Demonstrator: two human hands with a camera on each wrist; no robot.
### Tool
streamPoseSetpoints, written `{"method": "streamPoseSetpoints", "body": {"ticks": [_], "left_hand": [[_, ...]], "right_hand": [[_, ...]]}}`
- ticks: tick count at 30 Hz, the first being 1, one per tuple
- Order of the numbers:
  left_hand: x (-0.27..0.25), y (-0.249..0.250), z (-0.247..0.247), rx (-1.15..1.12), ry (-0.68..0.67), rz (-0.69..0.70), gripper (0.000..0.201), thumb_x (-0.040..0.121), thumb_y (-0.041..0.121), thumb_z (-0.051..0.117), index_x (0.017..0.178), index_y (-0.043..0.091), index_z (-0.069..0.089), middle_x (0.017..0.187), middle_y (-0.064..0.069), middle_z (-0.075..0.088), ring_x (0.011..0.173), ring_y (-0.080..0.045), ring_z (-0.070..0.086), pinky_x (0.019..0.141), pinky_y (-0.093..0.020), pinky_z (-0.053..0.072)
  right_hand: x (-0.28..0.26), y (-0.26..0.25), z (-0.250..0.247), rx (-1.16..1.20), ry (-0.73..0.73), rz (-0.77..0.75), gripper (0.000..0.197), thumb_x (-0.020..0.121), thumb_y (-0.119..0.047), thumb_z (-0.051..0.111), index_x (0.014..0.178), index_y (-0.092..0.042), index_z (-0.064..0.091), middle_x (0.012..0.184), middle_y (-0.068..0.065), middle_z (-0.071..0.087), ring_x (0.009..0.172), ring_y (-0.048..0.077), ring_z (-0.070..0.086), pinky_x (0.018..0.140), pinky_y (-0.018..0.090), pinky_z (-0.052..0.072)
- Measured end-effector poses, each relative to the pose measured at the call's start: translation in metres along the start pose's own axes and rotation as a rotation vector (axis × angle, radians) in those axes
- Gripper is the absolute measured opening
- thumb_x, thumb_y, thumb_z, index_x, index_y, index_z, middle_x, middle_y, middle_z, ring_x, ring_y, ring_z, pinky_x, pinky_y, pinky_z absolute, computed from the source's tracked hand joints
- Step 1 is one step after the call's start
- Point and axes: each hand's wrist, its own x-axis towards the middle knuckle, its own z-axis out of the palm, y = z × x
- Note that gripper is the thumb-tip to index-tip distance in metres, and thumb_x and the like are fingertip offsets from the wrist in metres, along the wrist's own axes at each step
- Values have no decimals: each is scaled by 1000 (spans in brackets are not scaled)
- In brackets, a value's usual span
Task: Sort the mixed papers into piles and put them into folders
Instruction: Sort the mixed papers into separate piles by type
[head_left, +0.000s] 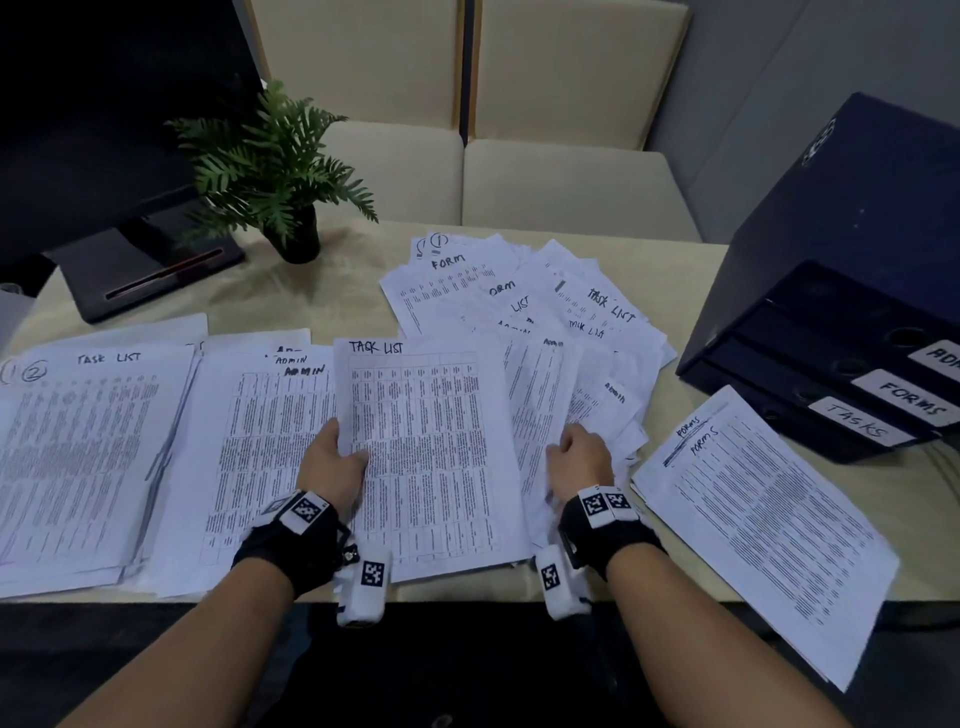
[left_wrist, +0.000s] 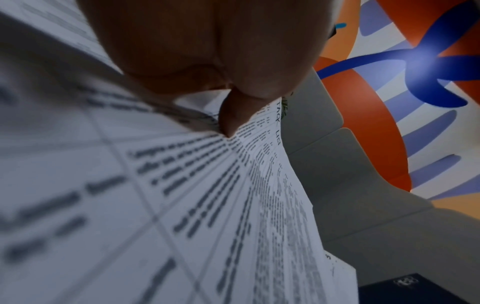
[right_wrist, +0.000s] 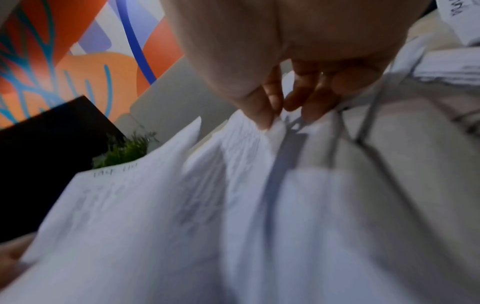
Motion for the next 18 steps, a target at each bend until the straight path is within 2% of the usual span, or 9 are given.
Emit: {"method": "streamPoseSetpoints", "body": {"ticks": [2,4,5,7,12,14,16,17,18], "left_hand": [[1,2,-10,-35,5,14,20,92,6,51,107,20,54,70,-11,57,51,-23,50,48,-31,47],[4,1,-25,-84,14,40,26,91,5,51,110,22,55,88,-6,68,69,-27,64,64,-41,57],[5,2,-34,-107,23,58,28,91,4,51,111,22,56,95,-5,69,78,-27,67,73,-44,58],[14,2,-59,-135,55,88,29,90,1,51,110,22,56,98,-5,69,81,-26,66,78,-43,56],[33,-11,-135,-147,87,113,31,90,3,50,110,26,56,89,-6,68,66,-26,63,63,-38,55],[38,-20,-169,-116,125,100,30,90,3,50,108,26,55,88,-6,67,67,-28,62,63,-40,55],[40,-32,-200,-79,165,82,29,90,2,50,105,25,54,90,-7,67,73,-32,64,66,-49,56],[42,-40,-215,-57,187,71,27,89,1,50,105,24,54,91,-8,67,72,-32,64,66,-50,56],[42,-45,-231,-24,207,56,25,90,2,50,105,22,54,91,-9,67,69,-31,63,63,-45,55]], "right_hand": [[-4,-7,-4,152,32,-50,12,95,-8,46,85,-12,44,83,5,51,69,21,45,56,30,32],[-11,-15,-4,312,37,-126,10,95,-4,49,89,-12,48,78,-1,51,71,18,44,56,25,32],[-13,-20,-2,374,27,-152,12,94,-3,50,88,-13,49,75,-4,51,71,17,44,58,22,34],[-21,-37,9,461,-25,-164,17,94,-3,52,83,-16,49,70,-5,49,67,15,43,60,21,37],[-53,-91,52,558,-140,-136,24,93,-1,52,76,-17,47,63,-3,42,56,13,37,50,17,34],[-66,-115,74,538,-178,-116,26,92,0,52,74,-19,46,62,-6,42,56,12,38,53,20,35],[-75,-136,97,469,-209,-117,27,91,-2,53,74,-22,46,63,-7,43,60,14,42,58,24,37],[-77,-146,108,422,-215,-121,26,91,-4,53,74,-22,46,64,-6,44,63,17,44,59,24,37],[-80,-157,118,370,-220,-120,25,91,-5,53,75,-22,45,66,-5,46,65,19,45,58,25,37]]}}
